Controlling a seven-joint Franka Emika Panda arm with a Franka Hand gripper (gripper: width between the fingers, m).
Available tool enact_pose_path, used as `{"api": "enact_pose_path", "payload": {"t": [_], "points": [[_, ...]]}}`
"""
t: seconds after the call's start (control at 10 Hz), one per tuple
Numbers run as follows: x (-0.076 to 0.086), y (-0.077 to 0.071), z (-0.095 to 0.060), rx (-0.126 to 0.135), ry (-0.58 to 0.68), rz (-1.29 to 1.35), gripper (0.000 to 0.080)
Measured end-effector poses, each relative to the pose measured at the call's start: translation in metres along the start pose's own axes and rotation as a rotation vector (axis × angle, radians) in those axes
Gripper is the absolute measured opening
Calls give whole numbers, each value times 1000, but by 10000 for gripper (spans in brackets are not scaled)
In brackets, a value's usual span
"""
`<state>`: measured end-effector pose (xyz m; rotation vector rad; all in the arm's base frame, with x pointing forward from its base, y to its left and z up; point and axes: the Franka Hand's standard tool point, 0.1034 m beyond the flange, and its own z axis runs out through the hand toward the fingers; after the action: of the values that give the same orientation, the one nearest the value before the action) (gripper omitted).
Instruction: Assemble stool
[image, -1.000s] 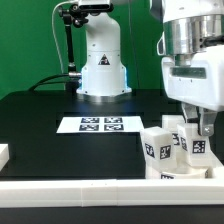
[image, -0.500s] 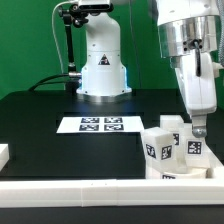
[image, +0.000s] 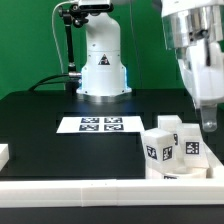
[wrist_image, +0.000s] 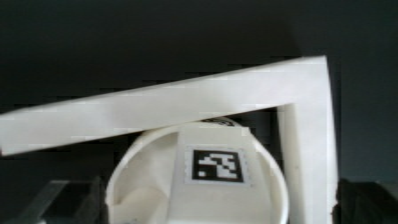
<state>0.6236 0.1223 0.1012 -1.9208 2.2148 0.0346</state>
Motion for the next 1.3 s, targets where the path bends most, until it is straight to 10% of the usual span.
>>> {"api": "enact_pose_path", "payload": {"t": [1.3], "points": [[1,-8,-9,-34,27,-952,649]]}}
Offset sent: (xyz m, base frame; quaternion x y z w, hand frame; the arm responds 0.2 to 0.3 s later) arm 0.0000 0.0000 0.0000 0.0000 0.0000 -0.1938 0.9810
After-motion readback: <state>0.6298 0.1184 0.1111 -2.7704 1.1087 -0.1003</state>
